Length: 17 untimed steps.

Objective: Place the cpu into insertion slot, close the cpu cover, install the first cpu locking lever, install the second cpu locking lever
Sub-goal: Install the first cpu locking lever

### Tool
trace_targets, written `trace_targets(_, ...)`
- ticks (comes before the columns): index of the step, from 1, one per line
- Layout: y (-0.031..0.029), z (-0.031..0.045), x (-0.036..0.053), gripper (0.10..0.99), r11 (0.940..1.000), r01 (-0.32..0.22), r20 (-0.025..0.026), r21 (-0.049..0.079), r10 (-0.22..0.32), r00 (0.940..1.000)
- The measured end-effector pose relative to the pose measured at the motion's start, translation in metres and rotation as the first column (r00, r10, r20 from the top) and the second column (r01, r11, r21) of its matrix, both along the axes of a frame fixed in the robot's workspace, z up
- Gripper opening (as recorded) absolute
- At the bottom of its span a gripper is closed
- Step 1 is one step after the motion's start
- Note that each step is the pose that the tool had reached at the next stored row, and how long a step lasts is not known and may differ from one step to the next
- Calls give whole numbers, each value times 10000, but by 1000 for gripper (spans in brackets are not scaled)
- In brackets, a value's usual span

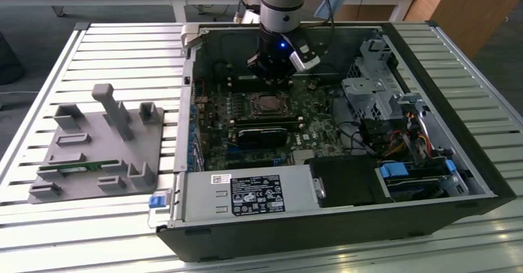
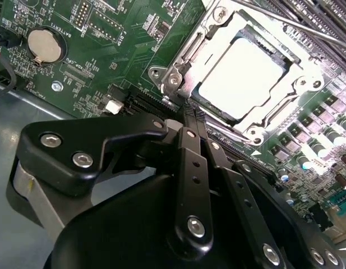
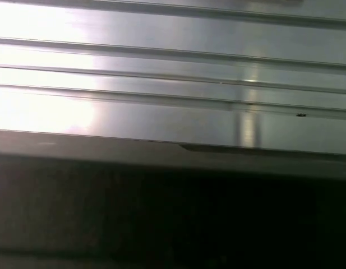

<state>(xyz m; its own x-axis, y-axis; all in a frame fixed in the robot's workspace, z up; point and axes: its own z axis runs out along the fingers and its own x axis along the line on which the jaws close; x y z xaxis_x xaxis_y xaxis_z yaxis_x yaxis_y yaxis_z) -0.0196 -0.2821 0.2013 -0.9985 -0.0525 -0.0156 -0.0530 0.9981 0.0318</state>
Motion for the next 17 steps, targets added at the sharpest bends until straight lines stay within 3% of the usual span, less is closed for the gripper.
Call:
trace_targets(10, 14, -41, 7, 106, 9996, 0, -5, -272, 0, 10000)
trace_targets(17, 39, -54, 18, 106, 9997, 0, -2, -259, 0, 10000)
